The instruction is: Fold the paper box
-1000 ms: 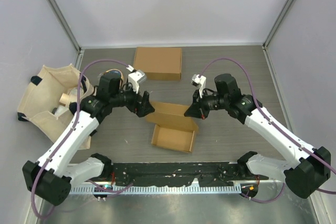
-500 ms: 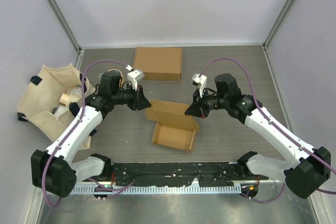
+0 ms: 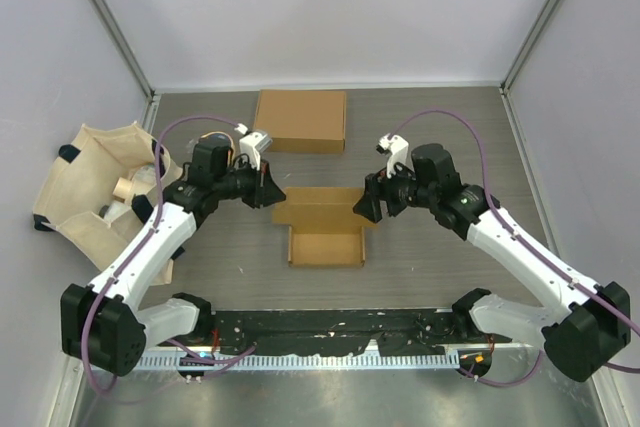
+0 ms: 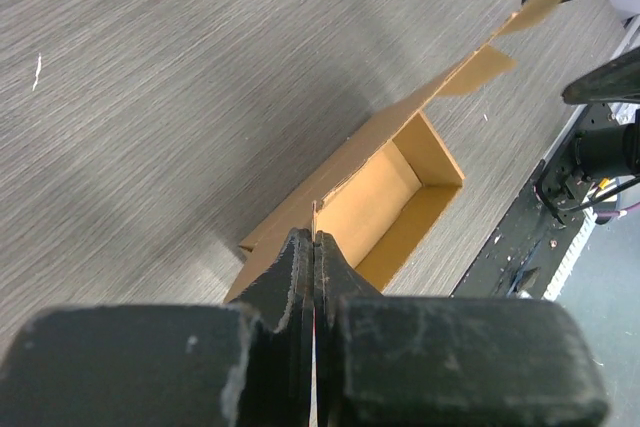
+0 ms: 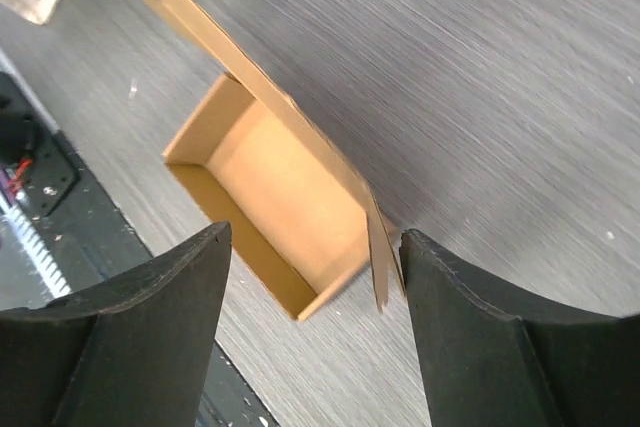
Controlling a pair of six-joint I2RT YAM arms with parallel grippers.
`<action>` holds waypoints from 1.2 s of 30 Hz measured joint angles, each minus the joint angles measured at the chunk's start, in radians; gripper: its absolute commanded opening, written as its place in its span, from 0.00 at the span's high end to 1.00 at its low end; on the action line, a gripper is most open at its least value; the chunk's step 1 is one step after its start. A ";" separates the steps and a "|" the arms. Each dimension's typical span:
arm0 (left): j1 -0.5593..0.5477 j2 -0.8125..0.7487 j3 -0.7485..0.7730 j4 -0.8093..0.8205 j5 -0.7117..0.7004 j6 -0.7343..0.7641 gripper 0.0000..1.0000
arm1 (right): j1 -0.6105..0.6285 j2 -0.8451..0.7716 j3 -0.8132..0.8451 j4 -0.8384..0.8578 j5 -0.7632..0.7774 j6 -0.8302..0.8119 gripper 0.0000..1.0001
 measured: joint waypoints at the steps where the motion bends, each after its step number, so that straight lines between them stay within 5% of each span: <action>1: 0.000 -0.005 -0.003 0.001 0.000 0.000 1.00 | -0.002 -0.016 -0.023 0.014 0.027 0.016 0.25; 19: 0.000 -0.017 -0.026 0.018 0.039 0.021 1.00 | -0.030 -0.102 -0.337 0.336 0.229 0.125 0.33; 23: 0.000 -0.013 -0.026 0.018 0.047 0.025 1.00 | -0.030 -0.059 -0.348 0.439 0.223 0.107 0.56; 29: 0.000 -0.011 -0.026 0.017 0.041 0.023 1.00 | -0.030 -0.042 -0.370 0.489 0.215 0.100 0.78; 32: 0.000 -0.011 -0.026 0.018 0.031 0.012 0.71 | -0.030 -0.042 -0.376 0.502 0.214 0.098 0.89; 33: 0.000 -0.011 -0.026 0.018 0.023 0.007 0.54 | -0.029 -0.042 -0.377 0.505 0.214 0.096 0.92; 36: 0.000 -0.018 -0.026 0.013 -0.026 -0.039 0.36 | -0.030 -0.042 -0.378 0.505 0.224 0.084 0.99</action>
